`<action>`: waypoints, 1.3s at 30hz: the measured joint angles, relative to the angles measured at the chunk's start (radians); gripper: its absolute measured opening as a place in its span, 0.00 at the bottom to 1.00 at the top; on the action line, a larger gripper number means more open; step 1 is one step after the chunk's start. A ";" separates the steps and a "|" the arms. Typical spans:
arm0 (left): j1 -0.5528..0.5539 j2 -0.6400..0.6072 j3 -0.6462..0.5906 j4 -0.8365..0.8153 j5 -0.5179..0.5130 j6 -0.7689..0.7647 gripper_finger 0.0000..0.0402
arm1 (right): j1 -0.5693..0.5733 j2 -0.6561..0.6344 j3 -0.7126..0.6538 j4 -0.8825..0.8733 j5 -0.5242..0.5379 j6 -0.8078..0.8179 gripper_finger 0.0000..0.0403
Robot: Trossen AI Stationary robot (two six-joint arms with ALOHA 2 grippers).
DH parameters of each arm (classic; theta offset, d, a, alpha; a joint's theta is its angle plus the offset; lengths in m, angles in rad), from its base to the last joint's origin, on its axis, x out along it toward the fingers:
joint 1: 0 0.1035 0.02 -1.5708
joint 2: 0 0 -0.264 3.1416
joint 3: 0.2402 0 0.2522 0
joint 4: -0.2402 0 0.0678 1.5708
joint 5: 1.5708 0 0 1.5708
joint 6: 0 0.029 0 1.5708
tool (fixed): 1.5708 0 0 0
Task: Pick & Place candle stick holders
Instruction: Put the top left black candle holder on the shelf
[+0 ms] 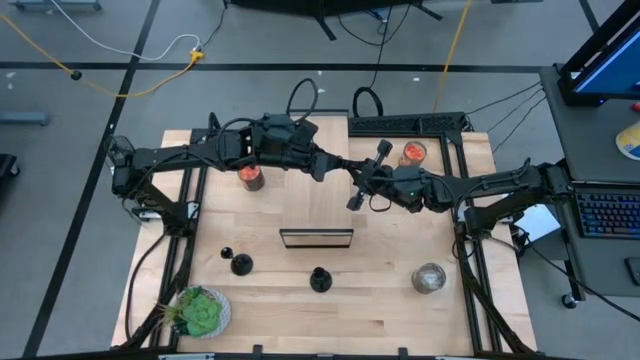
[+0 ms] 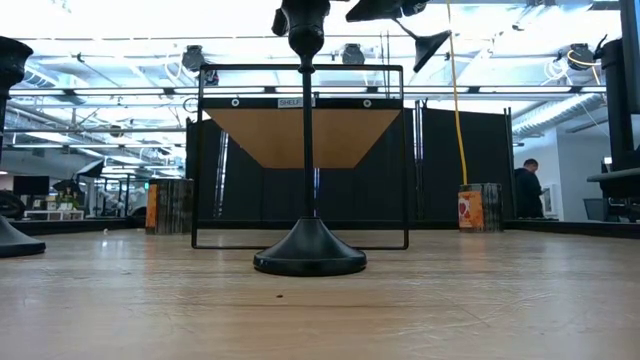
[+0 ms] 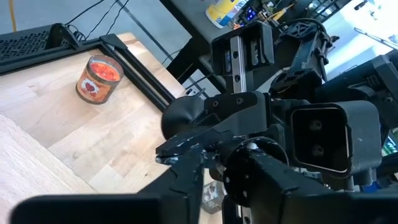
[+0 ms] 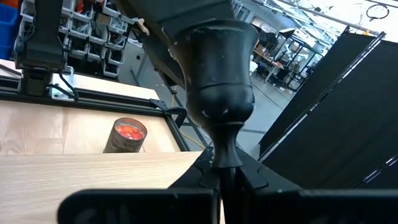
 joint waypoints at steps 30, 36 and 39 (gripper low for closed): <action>0.034 -0.071 -0.001 -0.005 0.040 0.039 0.52 | -0.001 0.001 0.001 -0.015 0.034 0.006 0.00; 0.044 -0.116 0.002 -0.060 0.043 0.104 0.52 | -0.001 -0.018 0.001 -0.008 -0.002 0.064 0.00; 0.055 -0.145 -0.001 -0.147 0.017 0.157 0.52 | -0.001 -0.036 0.001 0.006 -0.087 0.125 0.00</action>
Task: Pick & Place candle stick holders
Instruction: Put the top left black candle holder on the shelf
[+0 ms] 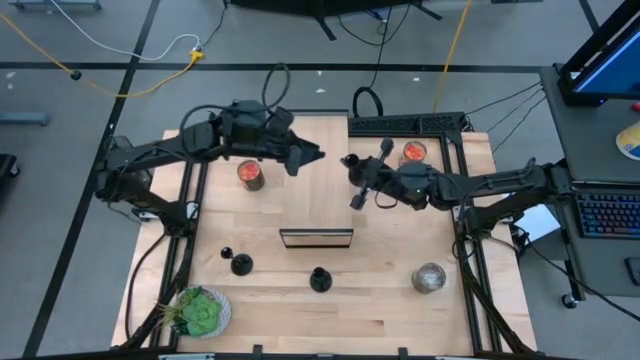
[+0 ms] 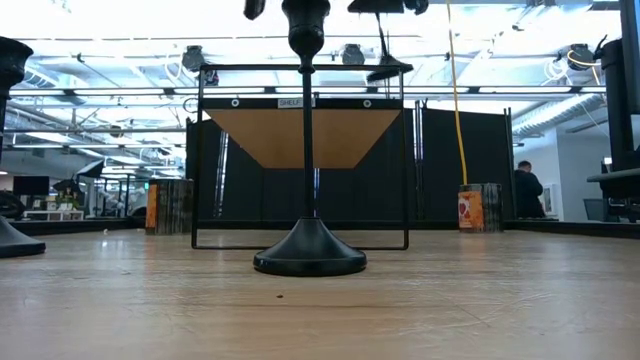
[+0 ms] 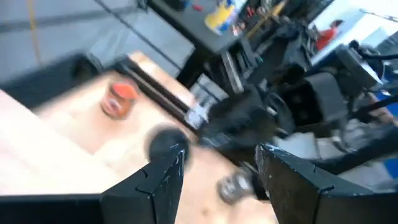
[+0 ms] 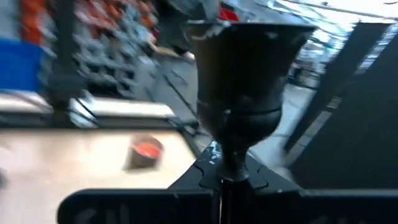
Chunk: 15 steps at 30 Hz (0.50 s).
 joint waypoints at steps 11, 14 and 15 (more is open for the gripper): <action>-0.015 -0.095 -0.005 -0.354 -0.254 0.054 0.52 | 0.000 -0.004 0.000 0.063 -0.229 0.211 0.00; -0.025 -0.105 -0.003 -0.407 -0.316 0.054 0.52 | 0.000 0.003 -0.001 0.086 -0.245 0.240 0.00; -0.028 -0.110 -0.003 -0.439 -0.335 0.054 0.52 | 0.000 0.006 -0.002 0.104 -0.267 0.250 0.00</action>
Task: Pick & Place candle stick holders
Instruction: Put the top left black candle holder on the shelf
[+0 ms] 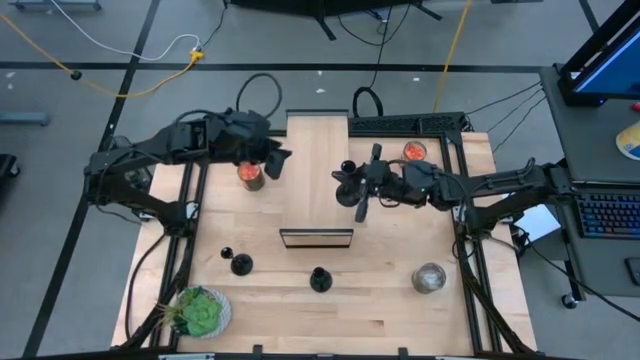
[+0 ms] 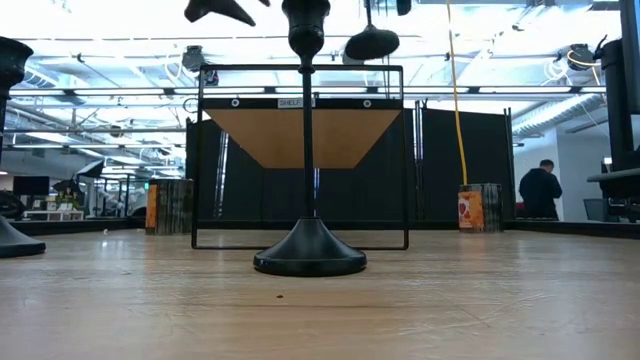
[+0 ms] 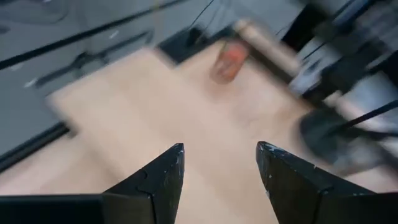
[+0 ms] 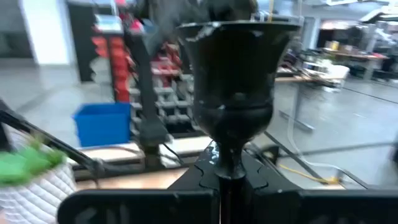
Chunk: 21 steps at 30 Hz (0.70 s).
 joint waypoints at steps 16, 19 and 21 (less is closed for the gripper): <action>-0.055 -0.091 -0.076 -0.230 -0.228 -0.070 0.52 | 0.001 0.112 -0.092 0.277 -0.040 0.129 0.00; -0.059 -0.148 -0.163 -0.229 -0.233 -0.109 0.52 | 0.001 0.148 -0.091 0.301 -0.038 0.130 0.00; -0.061 -0.198 -0.230 -0.201 -0.234 -0.124 0.52 | 0.001 0.165 -0.092 0.299 -0.039 0.130 0.00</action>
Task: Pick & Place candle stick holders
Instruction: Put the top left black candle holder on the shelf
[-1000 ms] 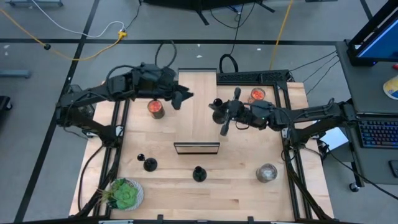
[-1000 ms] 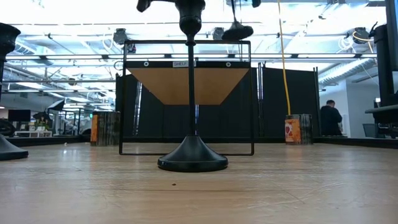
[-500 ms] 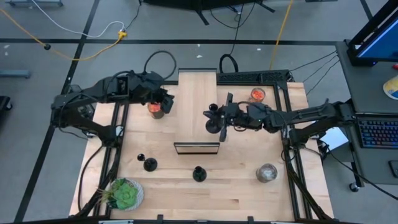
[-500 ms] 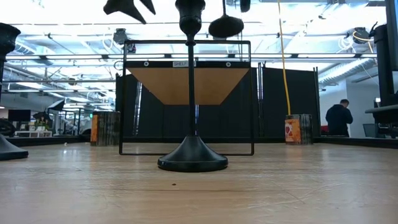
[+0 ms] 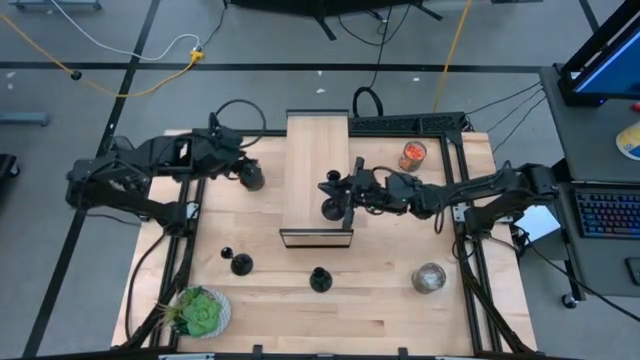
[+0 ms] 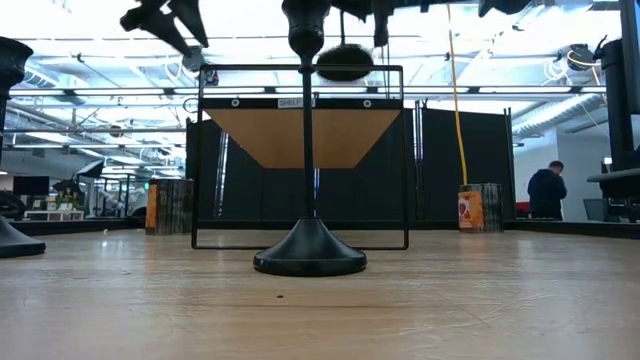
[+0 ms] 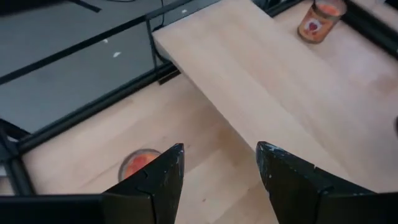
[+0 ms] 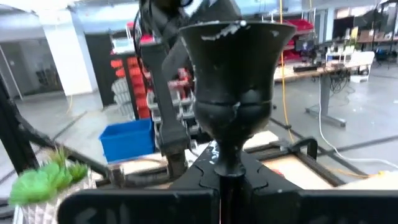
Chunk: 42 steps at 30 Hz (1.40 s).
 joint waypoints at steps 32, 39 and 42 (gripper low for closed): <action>-0.151 -0.506 -0.588 0.599 0.194 0.148 0.52 | 0.000 0.053 -0.063 0.067 0.006 -0.043 0.00; -0.152 -0.505 -0.588 0.597 0.195 0.149 0.52 | -0.001 0.053 -0.063 0.053 0.006 -0.072 0.00; -0.152 -0.505 -0.588 0.597 0.196 0.149 0.52 | -0.001 0.054 -0.063 0.032 0.006 -0.072 0.00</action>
